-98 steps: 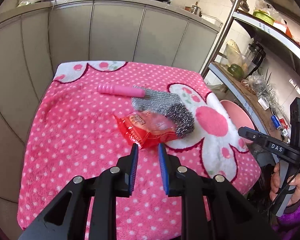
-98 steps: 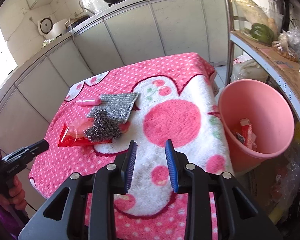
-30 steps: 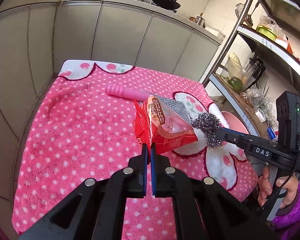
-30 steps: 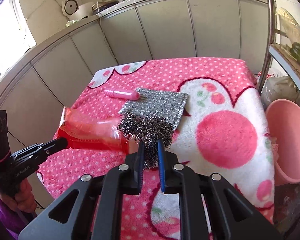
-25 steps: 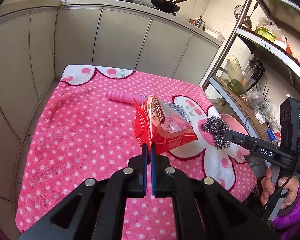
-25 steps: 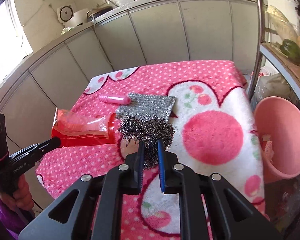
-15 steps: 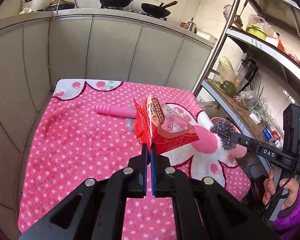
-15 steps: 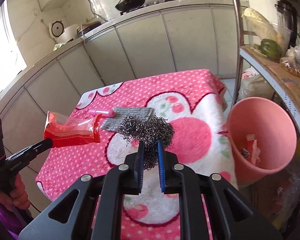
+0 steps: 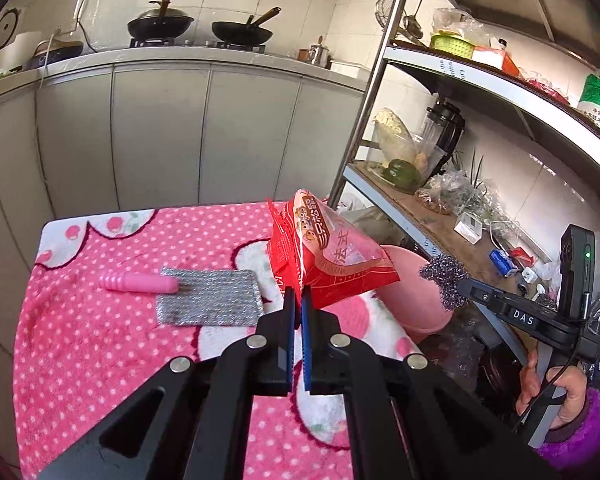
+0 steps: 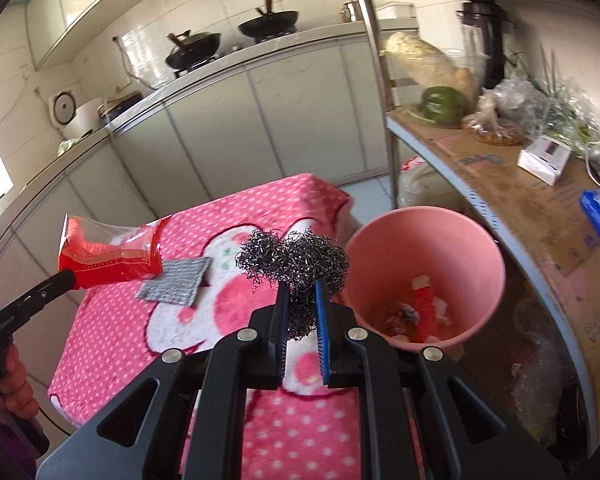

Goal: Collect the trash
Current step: 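Carry the red wrapper and steel wool ball over the pink bucket with both tools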

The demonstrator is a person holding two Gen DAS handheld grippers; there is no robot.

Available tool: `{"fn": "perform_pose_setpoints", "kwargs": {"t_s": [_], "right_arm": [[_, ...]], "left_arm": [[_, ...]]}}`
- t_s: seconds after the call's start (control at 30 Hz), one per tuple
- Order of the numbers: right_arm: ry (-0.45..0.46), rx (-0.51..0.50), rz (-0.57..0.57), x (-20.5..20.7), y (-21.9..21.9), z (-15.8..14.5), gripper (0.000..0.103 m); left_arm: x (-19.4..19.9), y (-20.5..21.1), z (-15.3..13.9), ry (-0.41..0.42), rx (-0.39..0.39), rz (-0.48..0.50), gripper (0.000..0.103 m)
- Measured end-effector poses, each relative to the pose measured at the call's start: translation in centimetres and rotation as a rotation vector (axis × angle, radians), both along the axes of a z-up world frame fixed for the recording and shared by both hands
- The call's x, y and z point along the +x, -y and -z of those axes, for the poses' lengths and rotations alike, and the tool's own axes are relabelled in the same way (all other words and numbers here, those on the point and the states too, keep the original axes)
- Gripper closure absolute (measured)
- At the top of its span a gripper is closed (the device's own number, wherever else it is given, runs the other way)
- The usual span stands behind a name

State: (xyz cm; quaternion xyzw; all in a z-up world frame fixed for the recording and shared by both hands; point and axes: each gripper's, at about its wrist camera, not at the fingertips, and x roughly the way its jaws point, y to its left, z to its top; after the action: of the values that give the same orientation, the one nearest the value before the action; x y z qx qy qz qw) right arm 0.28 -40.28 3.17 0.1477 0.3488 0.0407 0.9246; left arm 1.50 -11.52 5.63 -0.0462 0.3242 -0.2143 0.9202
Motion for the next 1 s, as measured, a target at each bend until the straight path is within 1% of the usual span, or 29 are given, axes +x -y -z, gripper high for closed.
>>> {"fn": "perform_pose_setpoints", "kwargs": {"t_s": [0.23, 0.37, 0.57, 0.63, 1.0], "right_arm": [[-0.023, 0.007, 0.087, 0.3, 3.6, 1.7, 0.090], [-0.049, 0.011, 0.121, 0.8, 5.1, 3.1, 0.090], [-0.083, 0.026, 0.165, 2.2, 6.9, 5.2, 0.090], [-0.097, 0.028, 0.179, 2.6, 7.4, 6.0, 0.090], [-0.148, 0.006, 0.233, 4.6, 9.3, 8.7, 0.090]], "left_arm": [[2.4, 6.3, 0.0, 0.008, 0.033, 0.092, 0.101], [4.0, 9.6, 0.8, -0.011, 0.041, 0.128, 0.101], [6.4, 14.5, 3.6, -0.062, 0.096, 0.185, 0.101], [6.8, 16.0, 4.6, -0.068, 0.125, 0.193, 0.101], [8.6, 20.4, 9.0, -0.115, 0.229, 0.227, 0.101]]}}
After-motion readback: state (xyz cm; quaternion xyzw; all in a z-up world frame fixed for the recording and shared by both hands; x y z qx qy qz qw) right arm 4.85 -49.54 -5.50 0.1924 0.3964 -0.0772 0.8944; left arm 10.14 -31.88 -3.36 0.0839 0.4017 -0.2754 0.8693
